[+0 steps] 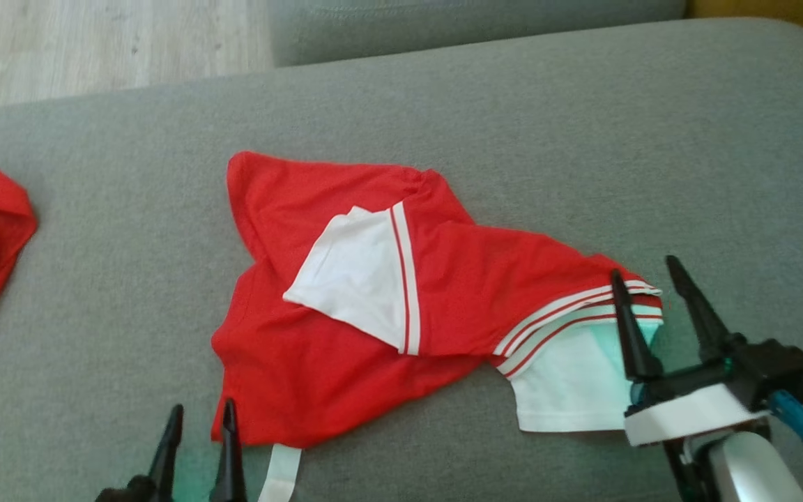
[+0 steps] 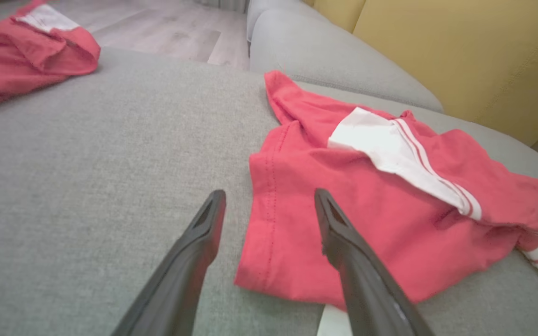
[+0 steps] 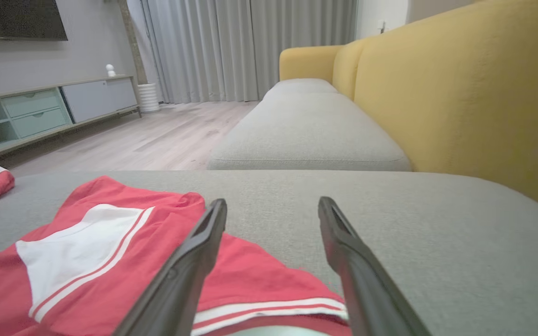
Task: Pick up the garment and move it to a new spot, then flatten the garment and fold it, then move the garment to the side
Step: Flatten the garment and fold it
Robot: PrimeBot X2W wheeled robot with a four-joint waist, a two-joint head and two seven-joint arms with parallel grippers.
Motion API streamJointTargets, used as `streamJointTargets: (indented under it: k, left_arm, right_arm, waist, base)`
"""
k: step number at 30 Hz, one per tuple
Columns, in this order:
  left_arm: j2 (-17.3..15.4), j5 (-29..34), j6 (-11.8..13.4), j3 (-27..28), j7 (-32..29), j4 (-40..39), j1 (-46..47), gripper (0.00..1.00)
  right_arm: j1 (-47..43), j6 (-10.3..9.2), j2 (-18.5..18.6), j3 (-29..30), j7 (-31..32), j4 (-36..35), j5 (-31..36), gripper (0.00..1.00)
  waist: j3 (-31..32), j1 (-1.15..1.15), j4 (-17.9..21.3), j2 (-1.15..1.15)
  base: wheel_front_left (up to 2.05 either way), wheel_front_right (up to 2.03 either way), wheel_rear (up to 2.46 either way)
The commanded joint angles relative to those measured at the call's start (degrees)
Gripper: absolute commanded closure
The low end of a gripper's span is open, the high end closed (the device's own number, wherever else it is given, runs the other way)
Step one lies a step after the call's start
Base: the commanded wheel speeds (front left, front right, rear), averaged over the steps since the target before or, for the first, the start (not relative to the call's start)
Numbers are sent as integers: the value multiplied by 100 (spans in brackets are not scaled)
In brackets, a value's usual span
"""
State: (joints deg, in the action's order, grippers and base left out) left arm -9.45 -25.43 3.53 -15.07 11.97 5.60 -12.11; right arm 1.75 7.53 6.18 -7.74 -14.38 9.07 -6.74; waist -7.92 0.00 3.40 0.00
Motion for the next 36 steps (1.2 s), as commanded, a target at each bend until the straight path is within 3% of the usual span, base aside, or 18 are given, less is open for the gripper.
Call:
streamJointTargets:
  k: [1,6,14,19,36]
  left_arm:
    - [4,93,-5,267,178,-57,259,0]
    - [44,499,-102,450,296,164,526,0]
    - [414,1197,-511,1065,301,243,638,0]
    - [533,1382,-657,1282,302,331,576,0]
    - [655,1633,-922,1498,302,389,568,0]
  right_arm:
    - [-39,-4,66,20,-62,-249,72,0]
    - [-213,-4,46,366,-62,-280,226,0]
    - [-459,-4,-75,590,-62,-28,487,0]
    - [-492,-4,-129,515,-62,295,543,0]
    - [-371,-4,-186,492,-62,227,511,0]
  waist:
    - [111,0,95,0]
    - [291,0,208,0]
    - [456,0,273,0]
    - [499,0,312,0]
    - [519,0,232,0]
  base:
    - [0,0,0]
    - [0,0,0]
    - [0,0,0]
    - [0,0,0]
    - [0,0,0]
